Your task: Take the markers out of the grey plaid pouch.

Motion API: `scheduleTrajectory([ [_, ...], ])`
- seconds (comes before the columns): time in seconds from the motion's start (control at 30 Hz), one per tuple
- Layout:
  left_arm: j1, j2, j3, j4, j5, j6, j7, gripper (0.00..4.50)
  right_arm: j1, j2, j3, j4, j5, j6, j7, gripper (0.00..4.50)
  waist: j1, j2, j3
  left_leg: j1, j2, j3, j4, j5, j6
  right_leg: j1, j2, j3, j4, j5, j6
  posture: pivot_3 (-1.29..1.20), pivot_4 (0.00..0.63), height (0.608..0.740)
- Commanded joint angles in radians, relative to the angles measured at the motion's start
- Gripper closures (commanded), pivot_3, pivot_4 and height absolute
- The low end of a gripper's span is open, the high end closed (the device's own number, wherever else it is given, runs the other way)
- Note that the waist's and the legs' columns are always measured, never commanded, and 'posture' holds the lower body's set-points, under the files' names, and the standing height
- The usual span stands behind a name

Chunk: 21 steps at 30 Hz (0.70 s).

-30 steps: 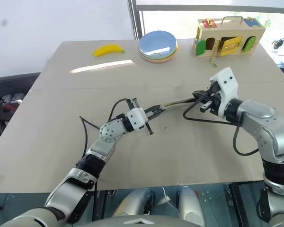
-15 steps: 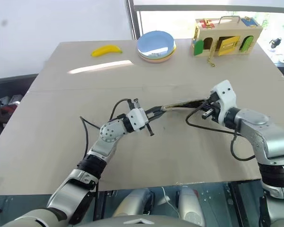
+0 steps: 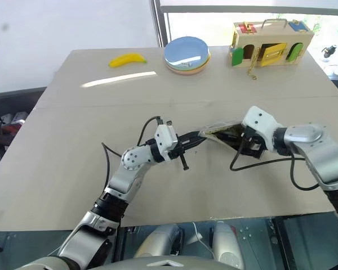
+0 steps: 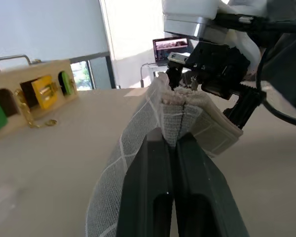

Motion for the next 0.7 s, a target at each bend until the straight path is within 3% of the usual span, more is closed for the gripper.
scheduleTrajectory([
  [0.03, 0.028, 0.019, 0.039, -0.112, -0.113, 0.174, -0.009, 4.50, -0.055, -0.027, 0.004, -0.088, 0.042, 0.088, 0.059, 0.02, 0.000, 0.000, 0.000, 0.000, 0.000, 0.000, 0.000, 0.000, 0.000, 0.000, 0.000, 0.000, 0.000, 0.000, 0.000, 0.00, 0.150, 0.740],
  [0.27, 0.054, 0.024, 0.035, -0.075, -0.155, 0.336, -0.055, 4.50, -0.120, 0.025, 0.182, -0.031, -0.028, 0.122, 0.095, 0.02, 0.009, 0.000, 0.000, 0.000, 0.000, 0.000, 0.001, 0.000, 0.000, 0.000, 0.000, -0.001, 0.000, 0.000, 0.000, 0.00, 0.150, 0.740],
  [0.43, 0.052, 0.002, 0.001, 0.008, -0.094, 0.305, -0.102, 4.50, -0.167, 0.087, 0.295, 0.091, -0.129, 0.063, 0.107, 0.02, 0.010, 0.000, 0.000, 0.000, 0.000, 0.000, 0.001, 0.000, 0.000, 0.000, -0.001, 0.000, -0.001, 0.000, 0.000, 0.00, 0.150, 0.740],
  [0.67, 0.041, -0.036, 0.026, 0.040, -0.095, 0.324, -0.101, 4.50, -0.190, 0.133, 0.341, 0.217, -0.211, -0.001, 0.140, 0.02, 0.007, 0.000, 0.000, 0.001, 0.000, 0.000, 0.001, 0.000, 0.000, 0.001, 0.000, 0.000, 0.000, 0.000, 0.000, 0.00, 0.150, 0.740],
  [0.7, 0.043, -0.036, 0.029, 0.039, -0.094, 0.324, -0.102, 4.50, -0.188, 0.135, 0.342, 0.222, -0.221, -0.008, 0.142, 0.26, 0.007, -0.001, 0.000, 0.001, 0.000, 0.000, 0.001, 0.000, 0.000, 0.001, -0.001, 0.000, 0.000, 0.000, 0.000, 0.00, 0.150, 0.740],
])
